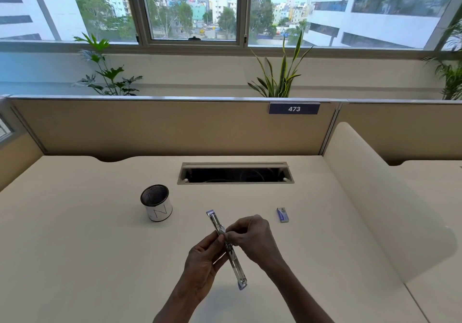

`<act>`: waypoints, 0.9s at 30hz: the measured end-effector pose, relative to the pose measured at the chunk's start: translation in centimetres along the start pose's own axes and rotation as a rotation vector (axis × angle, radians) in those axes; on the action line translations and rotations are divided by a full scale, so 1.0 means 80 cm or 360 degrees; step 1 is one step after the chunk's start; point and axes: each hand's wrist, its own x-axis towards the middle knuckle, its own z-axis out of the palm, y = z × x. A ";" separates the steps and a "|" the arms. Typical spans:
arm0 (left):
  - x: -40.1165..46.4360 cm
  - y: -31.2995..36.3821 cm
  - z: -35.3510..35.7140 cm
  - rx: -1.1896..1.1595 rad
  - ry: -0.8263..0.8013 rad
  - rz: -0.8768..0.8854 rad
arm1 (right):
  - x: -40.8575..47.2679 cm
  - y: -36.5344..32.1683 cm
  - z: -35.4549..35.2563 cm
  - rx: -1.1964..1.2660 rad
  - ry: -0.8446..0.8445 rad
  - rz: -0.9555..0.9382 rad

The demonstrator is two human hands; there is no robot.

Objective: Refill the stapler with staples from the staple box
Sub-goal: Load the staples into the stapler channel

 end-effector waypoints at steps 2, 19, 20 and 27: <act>0.000 0.000 0.000 0.0009 0.0000 0.0001 | -0.001 -0.002 0.000 -0.0017 0.0002 -0.0007; -0.002 -0.008 -0.001 -0.0163 -0.0055 -0.0078 | -0.009 -0.009 0.019 -0.0414 0.0100 -0.0133; -0.002 -0.009 -0.001 -0.0164 -0.0048 -0.0075 | -0.009 -0.009 0.020 -0.0413 0.0093 -0.0125; -0.001 -0.013 -0.004 -0.0110 -0.0024 -0.0124 | -0.005 -0.006 0.016 -0.0430 -0.0043 0.0025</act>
